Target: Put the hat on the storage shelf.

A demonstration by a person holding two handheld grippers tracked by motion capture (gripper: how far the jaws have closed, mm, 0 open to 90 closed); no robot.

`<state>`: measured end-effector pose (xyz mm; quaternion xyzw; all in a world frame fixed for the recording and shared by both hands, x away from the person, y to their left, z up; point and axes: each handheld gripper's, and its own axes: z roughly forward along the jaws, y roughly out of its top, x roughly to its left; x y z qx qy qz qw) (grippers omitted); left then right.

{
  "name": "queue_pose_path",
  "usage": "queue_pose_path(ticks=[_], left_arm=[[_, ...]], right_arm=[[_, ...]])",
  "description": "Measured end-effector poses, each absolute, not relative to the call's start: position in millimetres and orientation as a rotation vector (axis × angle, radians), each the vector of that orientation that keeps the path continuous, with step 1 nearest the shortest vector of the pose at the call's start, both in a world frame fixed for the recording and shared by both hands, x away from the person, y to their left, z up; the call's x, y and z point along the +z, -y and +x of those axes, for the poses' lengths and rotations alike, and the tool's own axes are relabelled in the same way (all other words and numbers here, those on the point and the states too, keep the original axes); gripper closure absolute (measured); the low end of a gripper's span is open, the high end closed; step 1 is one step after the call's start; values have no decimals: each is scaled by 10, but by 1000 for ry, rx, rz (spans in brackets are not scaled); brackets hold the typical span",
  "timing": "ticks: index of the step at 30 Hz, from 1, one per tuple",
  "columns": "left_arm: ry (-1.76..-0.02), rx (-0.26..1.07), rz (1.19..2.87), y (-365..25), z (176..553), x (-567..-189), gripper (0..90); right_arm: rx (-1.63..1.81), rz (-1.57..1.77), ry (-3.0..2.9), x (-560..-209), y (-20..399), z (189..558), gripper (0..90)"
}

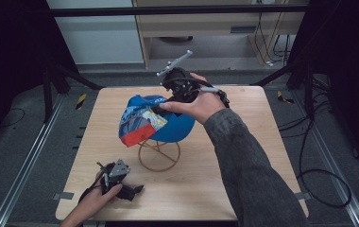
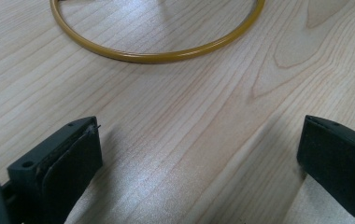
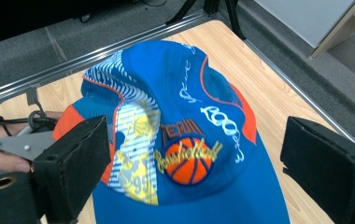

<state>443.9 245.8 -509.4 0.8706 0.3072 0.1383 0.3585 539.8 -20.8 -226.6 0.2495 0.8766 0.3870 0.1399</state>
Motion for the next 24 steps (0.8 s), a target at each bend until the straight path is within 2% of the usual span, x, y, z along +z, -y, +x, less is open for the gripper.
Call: queue_pose_path(ticks=[14,24], left_arm=[[-792,356,2246,-2459,4439,-5094,0],[-792,357,2246,-2459,4438,-5094,0]], right_arm=[[1180,752,-2478,-2359,656,5287,61],[1189,746,-2448,-2352,769,5228,67]])
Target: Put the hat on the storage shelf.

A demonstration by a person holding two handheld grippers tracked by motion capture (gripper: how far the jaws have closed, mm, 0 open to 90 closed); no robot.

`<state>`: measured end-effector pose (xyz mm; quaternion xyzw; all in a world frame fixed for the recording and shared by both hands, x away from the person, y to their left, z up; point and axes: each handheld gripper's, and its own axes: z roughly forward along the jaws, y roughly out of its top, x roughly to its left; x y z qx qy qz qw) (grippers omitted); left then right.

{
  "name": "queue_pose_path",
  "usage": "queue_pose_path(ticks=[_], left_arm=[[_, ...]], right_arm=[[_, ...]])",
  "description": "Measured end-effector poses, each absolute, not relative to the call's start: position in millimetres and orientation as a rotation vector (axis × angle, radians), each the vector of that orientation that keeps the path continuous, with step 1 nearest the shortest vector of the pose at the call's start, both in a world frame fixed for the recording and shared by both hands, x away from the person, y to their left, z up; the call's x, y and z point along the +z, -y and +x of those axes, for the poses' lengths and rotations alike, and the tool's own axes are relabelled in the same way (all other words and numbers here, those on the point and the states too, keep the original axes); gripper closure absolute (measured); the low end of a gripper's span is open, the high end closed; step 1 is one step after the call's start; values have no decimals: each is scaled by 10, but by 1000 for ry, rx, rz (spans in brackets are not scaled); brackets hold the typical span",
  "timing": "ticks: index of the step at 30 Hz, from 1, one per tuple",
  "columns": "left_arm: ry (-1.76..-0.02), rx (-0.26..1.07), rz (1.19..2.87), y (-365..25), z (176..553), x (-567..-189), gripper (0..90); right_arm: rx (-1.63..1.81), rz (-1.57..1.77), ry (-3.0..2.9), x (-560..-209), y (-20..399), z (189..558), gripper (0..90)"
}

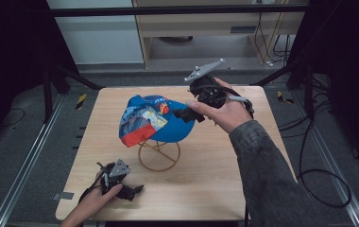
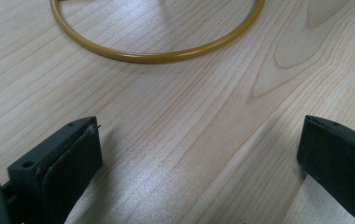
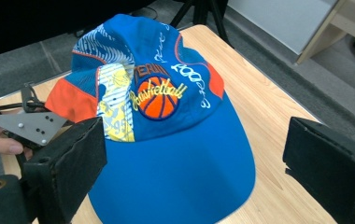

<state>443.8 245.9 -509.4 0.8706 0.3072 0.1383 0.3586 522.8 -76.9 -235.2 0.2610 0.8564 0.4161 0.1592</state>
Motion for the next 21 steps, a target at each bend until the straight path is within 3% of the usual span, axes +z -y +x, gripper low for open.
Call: queue_pose_path(ticks=[21], left_arm=[[-794,358,2241,-2457,4438,-5097,0]], right_arm=[[1208,851,-2384,-2514,1331,5010,117]])
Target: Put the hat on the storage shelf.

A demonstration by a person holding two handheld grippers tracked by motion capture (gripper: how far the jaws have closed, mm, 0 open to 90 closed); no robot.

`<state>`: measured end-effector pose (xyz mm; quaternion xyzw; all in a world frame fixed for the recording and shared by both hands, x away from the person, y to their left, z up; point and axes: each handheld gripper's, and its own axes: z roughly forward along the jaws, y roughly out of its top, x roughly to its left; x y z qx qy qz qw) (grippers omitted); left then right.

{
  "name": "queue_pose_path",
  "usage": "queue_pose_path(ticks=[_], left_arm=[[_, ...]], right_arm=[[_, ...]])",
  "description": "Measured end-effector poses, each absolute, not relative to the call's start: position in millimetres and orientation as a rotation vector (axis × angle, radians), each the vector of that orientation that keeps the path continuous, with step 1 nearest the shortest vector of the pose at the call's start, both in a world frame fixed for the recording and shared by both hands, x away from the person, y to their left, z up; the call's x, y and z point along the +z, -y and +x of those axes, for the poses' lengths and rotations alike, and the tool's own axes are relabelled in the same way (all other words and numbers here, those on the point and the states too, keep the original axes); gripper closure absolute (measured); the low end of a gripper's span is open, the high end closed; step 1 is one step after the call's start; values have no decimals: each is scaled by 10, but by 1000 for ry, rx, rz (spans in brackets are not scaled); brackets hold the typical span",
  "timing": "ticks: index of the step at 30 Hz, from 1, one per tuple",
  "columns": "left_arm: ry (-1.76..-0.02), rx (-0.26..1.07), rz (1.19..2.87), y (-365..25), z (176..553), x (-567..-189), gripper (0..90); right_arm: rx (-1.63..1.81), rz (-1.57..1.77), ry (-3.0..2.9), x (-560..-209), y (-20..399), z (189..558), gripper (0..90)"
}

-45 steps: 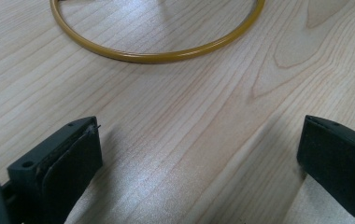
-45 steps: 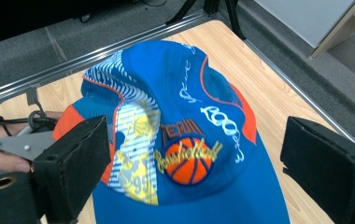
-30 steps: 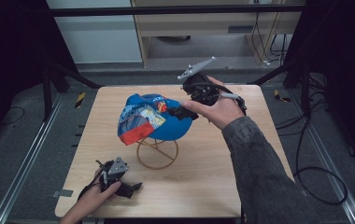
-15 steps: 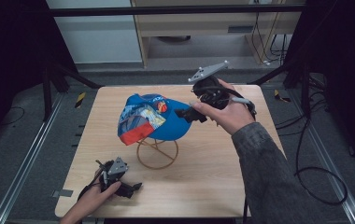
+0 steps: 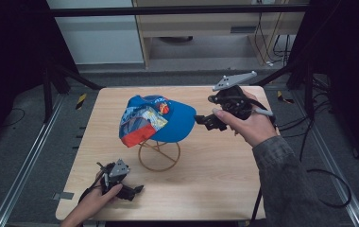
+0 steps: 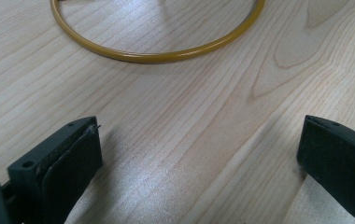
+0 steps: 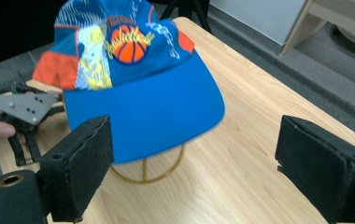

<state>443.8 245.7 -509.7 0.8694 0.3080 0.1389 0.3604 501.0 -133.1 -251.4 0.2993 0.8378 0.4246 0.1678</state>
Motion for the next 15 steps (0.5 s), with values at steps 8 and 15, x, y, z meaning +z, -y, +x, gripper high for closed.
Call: queue_pose_path(ticks=[8,15], left_arm=[[-795,357,2240,-2456,4437,-5097,0],[-794,358,2240,-2456,4437,-5098,0]], right_arm=[[1192,842,-2339,-2606,1504,4934,117],[1163,858,-2321,-2741,1705,4874,118]])
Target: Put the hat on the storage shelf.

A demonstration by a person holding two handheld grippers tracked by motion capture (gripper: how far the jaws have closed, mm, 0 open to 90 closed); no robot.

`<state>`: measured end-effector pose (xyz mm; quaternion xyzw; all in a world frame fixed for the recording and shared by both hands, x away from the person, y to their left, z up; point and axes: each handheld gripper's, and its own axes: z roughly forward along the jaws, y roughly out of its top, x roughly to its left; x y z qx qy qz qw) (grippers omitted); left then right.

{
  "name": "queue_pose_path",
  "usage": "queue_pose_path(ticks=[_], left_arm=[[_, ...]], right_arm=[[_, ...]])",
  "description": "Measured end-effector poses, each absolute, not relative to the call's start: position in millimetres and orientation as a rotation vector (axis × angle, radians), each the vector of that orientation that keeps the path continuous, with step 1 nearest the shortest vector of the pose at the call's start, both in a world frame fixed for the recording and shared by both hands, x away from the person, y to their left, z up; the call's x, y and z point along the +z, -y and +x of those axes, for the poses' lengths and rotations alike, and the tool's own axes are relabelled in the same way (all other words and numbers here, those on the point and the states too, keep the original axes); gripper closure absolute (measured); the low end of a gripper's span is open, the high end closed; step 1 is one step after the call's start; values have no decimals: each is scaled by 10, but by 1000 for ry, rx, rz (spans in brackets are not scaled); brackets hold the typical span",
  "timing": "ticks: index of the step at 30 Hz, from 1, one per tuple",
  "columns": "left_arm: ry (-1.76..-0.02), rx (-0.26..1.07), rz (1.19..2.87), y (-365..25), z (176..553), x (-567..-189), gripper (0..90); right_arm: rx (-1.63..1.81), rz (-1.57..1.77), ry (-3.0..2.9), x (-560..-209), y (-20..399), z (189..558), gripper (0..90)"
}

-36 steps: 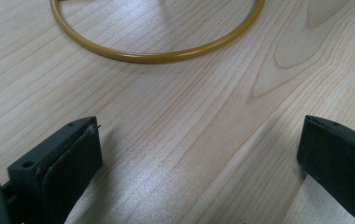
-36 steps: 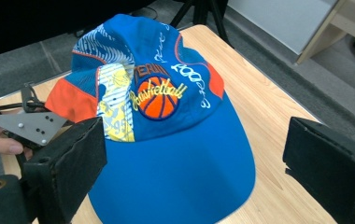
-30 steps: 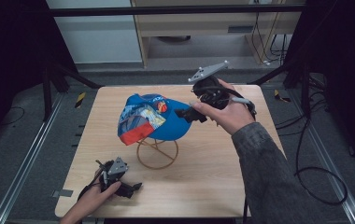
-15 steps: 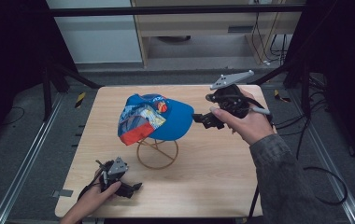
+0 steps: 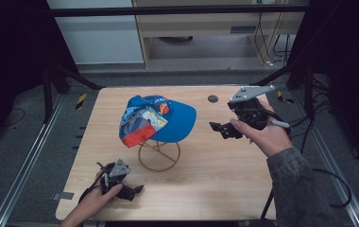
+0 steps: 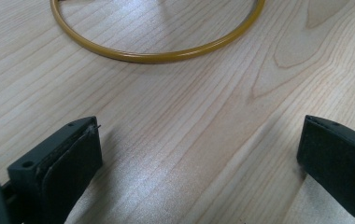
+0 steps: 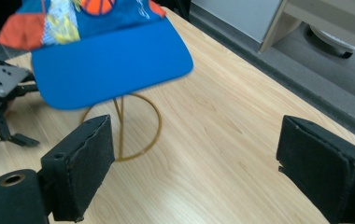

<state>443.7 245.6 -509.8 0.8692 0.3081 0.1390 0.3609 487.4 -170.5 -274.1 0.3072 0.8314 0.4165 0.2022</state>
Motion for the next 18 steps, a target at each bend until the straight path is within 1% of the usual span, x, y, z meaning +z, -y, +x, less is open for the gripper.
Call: queue_pose_path(ticks=[18], left_arm=[[-794,355,2245,-2457,4438,-5096,0]], right_arm=[[1135,963,-2292,-3295,2032,4824,115]])
